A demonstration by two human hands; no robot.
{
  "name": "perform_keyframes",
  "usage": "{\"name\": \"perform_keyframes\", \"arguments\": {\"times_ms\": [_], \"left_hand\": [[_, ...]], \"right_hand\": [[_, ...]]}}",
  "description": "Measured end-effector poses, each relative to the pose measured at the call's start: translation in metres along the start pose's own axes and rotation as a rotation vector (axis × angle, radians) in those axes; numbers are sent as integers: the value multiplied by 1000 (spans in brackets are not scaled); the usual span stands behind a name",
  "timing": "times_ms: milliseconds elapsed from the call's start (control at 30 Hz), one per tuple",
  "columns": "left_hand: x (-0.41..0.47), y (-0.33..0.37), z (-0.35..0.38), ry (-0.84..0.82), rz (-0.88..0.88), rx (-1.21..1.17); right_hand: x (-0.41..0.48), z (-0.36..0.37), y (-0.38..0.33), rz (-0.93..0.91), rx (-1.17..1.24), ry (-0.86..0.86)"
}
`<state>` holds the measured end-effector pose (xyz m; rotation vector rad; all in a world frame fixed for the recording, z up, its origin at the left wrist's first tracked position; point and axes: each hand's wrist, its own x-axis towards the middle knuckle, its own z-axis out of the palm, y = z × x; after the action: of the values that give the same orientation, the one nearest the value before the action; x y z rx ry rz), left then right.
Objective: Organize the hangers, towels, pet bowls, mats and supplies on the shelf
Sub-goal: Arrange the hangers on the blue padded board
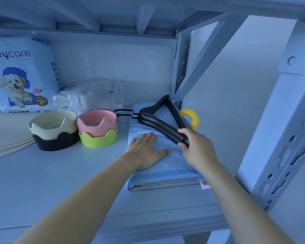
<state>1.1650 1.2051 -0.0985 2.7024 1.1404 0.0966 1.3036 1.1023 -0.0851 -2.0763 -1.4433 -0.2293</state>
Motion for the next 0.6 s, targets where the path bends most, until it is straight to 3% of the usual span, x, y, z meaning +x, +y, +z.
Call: {"name": "perform_keyframes", "arguments": {"times_ms": [600], "left_hand": [[-11,-6,-3,-2,-7,4]], "right_hand": [[-12,-1,-13,-11,-17,-14]]}}
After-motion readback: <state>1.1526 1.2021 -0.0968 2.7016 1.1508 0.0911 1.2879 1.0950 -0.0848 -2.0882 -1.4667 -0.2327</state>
